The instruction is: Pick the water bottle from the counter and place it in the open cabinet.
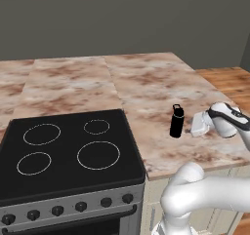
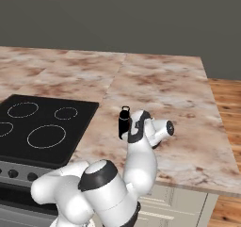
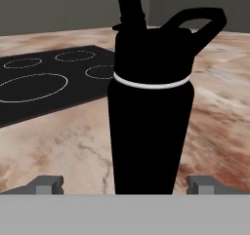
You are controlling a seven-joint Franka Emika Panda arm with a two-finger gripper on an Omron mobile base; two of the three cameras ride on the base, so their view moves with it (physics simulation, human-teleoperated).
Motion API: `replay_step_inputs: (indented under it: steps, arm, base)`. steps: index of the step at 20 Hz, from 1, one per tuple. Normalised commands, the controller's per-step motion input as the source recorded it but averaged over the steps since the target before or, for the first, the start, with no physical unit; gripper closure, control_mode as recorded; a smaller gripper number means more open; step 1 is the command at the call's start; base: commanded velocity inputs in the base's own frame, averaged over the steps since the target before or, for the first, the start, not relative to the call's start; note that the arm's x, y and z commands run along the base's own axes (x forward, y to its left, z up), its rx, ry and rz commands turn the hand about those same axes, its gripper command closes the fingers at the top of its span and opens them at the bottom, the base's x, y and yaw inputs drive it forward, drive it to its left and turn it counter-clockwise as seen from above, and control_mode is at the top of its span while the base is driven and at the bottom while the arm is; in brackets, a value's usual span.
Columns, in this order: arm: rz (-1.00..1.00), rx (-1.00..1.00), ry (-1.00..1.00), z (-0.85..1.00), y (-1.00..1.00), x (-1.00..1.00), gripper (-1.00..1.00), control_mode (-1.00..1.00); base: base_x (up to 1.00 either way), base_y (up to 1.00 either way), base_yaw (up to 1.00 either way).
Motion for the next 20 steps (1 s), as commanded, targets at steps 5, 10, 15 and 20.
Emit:
replay_step_inputs:
  steps: [5, 10, 15, 20]
  arm:
    - [-0.03, 0.00, 0.00, -0.03, 0.00, 0.09, -1.00, -1.00]
    - [-0.03, 0.00, 0.00, -0.06, 0.00, 0.04, -1.00, -1.00]
    - [0.00, 0.00, 0.00, -0.06, 0.09, 0.00, -1.00, -1.00]
    - [0.00, 0.00, 0.00, 0.00, 0.08, 0.03, -1.00, -1.00]
  base:
    - [0.00, 0.00, 0.00]
    - [0.00, 0.00, 0.00]
    - [0.00, 0.00, 0.00]
    - [0.00, 0.00, 0.00]
